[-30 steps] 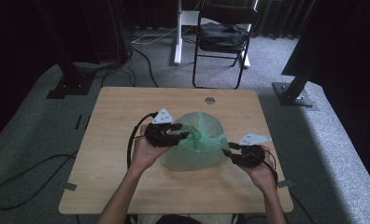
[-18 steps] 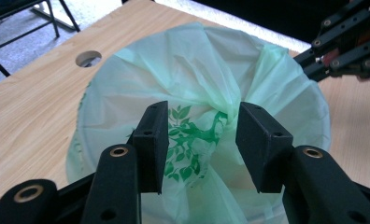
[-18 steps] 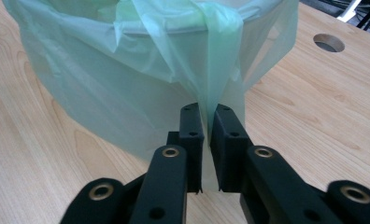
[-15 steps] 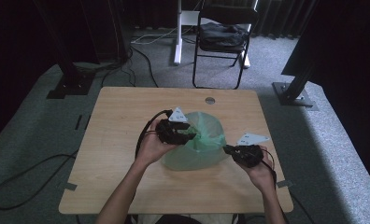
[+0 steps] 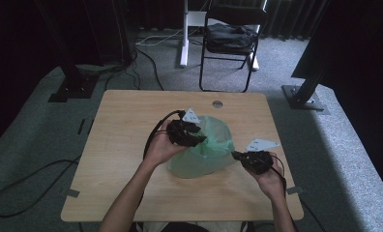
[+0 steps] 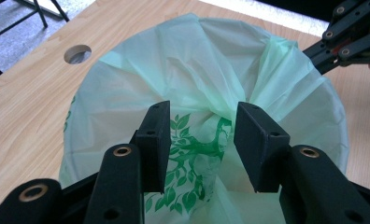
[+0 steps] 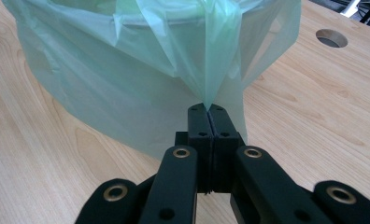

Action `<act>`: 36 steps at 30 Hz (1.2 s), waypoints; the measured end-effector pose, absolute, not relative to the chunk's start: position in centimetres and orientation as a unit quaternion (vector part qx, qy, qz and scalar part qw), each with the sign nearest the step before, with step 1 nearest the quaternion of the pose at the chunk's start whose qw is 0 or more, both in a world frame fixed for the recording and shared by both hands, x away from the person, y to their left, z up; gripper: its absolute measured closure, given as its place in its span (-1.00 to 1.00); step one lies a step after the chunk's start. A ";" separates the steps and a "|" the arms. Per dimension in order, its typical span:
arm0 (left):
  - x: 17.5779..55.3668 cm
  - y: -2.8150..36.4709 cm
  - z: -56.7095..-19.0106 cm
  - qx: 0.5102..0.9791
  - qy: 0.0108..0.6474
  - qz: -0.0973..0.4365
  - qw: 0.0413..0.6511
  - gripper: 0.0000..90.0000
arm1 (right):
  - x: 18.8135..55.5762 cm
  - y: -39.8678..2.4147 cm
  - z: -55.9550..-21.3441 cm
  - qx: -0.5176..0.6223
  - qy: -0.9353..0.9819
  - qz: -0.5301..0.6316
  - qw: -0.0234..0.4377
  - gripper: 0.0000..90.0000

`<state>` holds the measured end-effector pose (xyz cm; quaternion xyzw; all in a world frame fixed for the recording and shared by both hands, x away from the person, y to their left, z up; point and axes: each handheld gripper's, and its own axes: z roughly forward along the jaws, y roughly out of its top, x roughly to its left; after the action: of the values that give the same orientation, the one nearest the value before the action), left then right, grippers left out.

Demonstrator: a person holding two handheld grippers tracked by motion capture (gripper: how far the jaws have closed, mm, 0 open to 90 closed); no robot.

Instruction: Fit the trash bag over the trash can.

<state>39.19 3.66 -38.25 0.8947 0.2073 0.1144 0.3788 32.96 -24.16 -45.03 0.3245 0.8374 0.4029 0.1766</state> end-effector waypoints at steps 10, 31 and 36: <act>39.5 2.3 -39.0 0.913 0.192 0.116 0.341 0.32 | 32.8 -24.2 -45.0 0.326 0.837 0.404 0.176 0.99; 41.3 1.1 -40.1 0.930 0.211 0.141 0.267 0.78 | 32.7 -24.4 -45.0 0.326 0.839 0.399 0.174 1.00; 41.9 1.2 -40.2 0.926 0.235 0.143 0.259 0.71 | 32.6 -24.6 -45.0 0.326 0.840 0.398 0.172 1.00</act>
<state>41.91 1.25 -40.20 0.9260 0.2348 0.1427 0.2591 32.63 -24.57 -45.03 0.3261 0.8402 0.3977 0.1719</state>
